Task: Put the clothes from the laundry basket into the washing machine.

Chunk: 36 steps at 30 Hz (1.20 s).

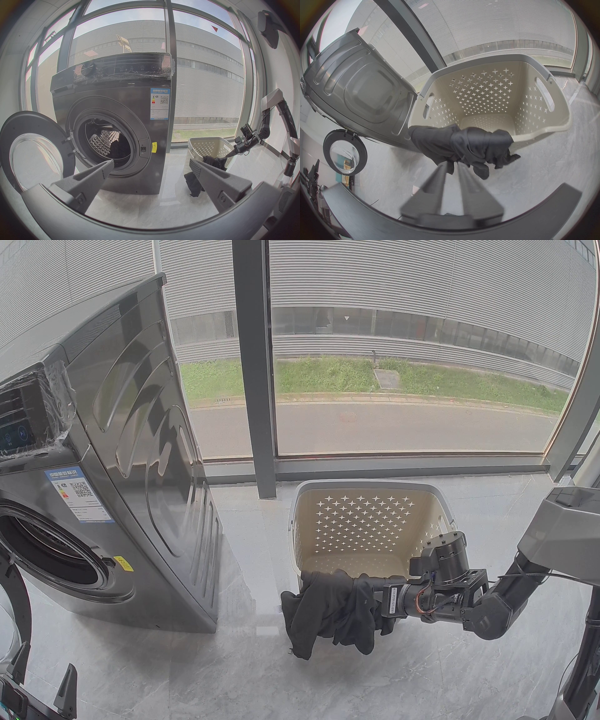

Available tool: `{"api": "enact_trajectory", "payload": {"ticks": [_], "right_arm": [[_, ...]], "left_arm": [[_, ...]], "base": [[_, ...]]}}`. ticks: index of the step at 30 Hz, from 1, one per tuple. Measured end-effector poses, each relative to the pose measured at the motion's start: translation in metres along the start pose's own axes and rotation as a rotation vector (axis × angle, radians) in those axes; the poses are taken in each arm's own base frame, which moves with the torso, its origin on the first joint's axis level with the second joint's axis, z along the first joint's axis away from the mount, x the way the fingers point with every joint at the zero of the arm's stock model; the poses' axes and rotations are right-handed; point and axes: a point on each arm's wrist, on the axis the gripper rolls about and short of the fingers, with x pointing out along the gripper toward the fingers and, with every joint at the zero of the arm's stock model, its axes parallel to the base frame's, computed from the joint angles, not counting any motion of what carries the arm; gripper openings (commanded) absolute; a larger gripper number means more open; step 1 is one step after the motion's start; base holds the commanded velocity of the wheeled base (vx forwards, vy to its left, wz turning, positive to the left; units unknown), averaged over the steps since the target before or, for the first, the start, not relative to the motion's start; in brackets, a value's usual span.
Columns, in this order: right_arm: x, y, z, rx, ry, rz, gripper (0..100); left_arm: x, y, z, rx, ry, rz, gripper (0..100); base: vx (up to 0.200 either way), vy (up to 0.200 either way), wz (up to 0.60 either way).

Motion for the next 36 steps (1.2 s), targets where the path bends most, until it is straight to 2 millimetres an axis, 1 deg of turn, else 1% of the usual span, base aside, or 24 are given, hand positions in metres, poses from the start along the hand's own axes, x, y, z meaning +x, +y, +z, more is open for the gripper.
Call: {"api": "enact_trajectory", "payload": {"ticks": [3, 12, 21, 29, 30, 36], "right_arm": [[0.008, 0.000, -0.001, -0.003, -0.014, 0.004, 100], [0.033, -0.007, -0.002, 0.004, -0.002, -0.015, 100], [0.063, -0.024, 0.005, 0.030, -0.011, -0.081, 100], [0.089, -0.033, 0.016, 0.045, -0.060, -0.125, 100], [0.092, -0.034, 0.018, 0.047, -0.066, -0.126, 0], [0.107, -0.039, 0.019, 0.055, -0.091, -0.137, 0]], "left_arm": [[0.000, 0.000, 0.000, 0.001, 0.000, 0.000, 100], [0.000, 0.000, 0.000, 0.000, 0.000, 0.000, 100], [0.000, 0.000, 0.000, 0.000, 0.000, 0.000, 100], [0.000, 0.000, 0.000, 0.000, 0.000, 0.000, 100], [0.000, 0.000, 0.000, 0.000, 0.000, 0.001, 100], [0.000, 0.000, 0.000, 0.001, 0.000, 0.000, 100]], "base": [[-0.200, 0.000, 0.00], [0.000, 0.000, 0.00], [0.000, 0.000, 0.00], [0.000, 0.000, 0.00], [0.000, 0.000, 0.00], [0.000, 0.000, 0.00]]}}
